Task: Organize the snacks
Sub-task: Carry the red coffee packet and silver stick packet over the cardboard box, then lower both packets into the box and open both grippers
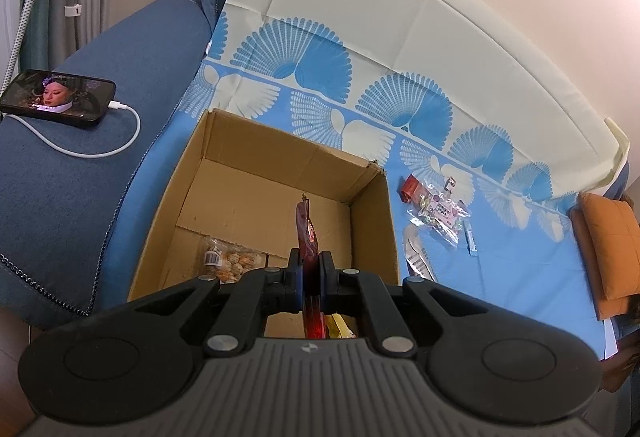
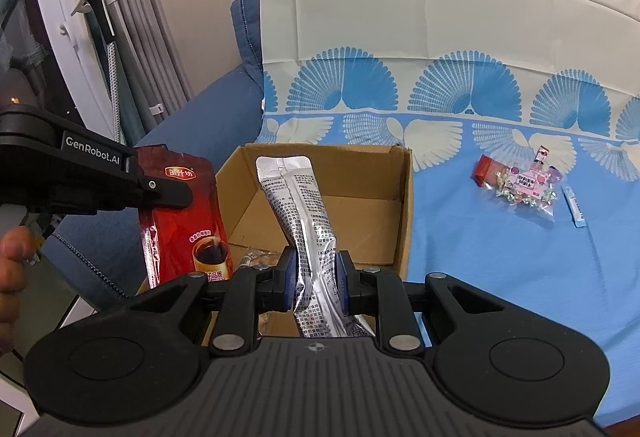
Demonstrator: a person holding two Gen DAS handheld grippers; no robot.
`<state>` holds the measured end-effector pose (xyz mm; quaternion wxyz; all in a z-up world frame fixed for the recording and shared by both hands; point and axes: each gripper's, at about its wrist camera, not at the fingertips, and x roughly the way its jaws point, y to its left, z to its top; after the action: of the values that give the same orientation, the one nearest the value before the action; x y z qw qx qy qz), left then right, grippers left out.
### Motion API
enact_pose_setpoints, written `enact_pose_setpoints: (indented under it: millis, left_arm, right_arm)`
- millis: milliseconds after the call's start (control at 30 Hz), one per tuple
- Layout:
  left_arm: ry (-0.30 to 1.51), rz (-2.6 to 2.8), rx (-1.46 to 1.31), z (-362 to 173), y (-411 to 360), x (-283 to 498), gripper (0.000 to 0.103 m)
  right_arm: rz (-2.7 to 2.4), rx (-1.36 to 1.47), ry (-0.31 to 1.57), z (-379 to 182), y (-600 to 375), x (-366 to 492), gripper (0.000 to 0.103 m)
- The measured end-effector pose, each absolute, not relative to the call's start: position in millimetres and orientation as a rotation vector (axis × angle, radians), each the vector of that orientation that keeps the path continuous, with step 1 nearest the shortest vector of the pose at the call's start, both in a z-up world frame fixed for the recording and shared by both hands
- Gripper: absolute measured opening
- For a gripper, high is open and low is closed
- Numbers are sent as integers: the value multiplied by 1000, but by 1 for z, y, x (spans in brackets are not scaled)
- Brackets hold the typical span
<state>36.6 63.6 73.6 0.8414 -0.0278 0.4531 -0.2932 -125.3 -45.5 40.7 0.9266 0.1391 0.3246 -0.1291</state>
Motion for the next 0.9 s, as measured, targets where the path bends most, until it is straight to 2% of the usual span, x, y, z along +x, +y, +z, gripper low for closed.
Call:
enact_pose_setpoints:
  millis: [900]
  left_arm:
    - [1061,-668,-20,34,47,68,7]
  right_arm:
    - [-255,342,725,8,-59,-94,23]
